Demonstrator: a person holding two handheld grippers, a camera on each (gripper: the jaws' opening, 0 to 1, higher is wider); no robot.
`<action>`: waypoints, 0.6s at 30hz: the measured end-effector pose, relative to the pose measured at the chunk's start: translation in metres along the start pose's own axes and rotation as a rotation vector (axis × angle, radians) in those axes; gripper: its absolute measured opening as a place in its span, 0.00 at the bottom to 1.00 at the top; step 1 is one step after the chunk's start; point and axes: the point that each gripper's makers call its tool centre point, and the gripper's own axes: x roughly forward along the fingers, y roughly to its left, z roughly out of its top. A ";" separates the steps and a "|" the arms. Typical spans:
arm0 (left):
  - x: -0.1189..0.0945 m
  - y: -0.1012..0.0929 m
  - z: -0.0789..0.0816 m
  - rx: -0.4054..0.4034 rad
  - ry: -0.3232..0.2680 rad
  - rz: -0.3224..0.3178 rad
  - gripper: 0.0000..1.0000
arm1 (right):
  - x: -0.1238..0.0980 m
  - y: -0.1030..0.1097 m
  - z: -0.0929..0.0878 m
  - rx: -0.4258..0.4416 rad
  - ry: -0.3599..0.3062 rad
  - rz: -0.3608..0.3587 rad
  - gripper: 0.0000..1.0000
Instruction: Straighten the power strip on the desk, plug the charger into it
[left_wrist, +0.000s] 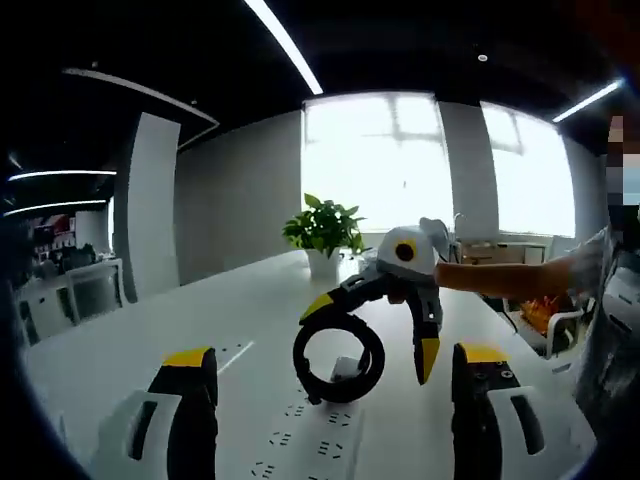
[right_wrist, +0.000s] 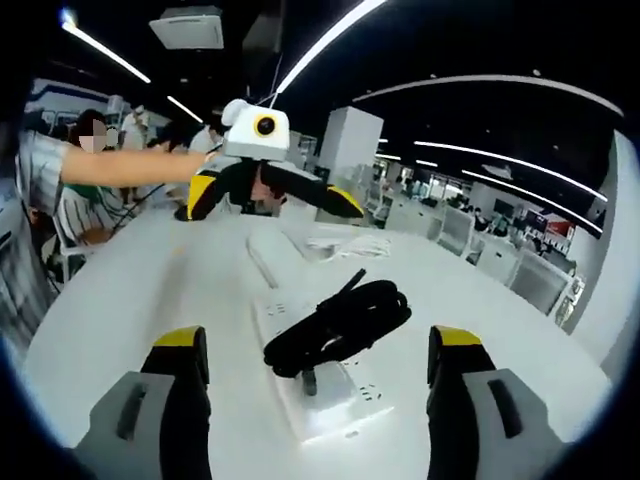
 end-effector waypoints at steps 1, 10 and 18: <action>-0.001 0.000 0.002 0.008 -0.001 0.014 0.99 | 0.000 -0.002 0.001 0.004 -0.010 -0.007 0.91; -0.009 -0.006 0.012 -0.006 -0.071 0.027 0.99 | -0.003 -0.009 0.006 0.021 -0.057 -0.031 0.91; -0.016 -0.004 0.007 -0.050 -0.086 0.056 0.99 | -0.011 -0.014 0.008 0.040 -0.098 -0.064 0.92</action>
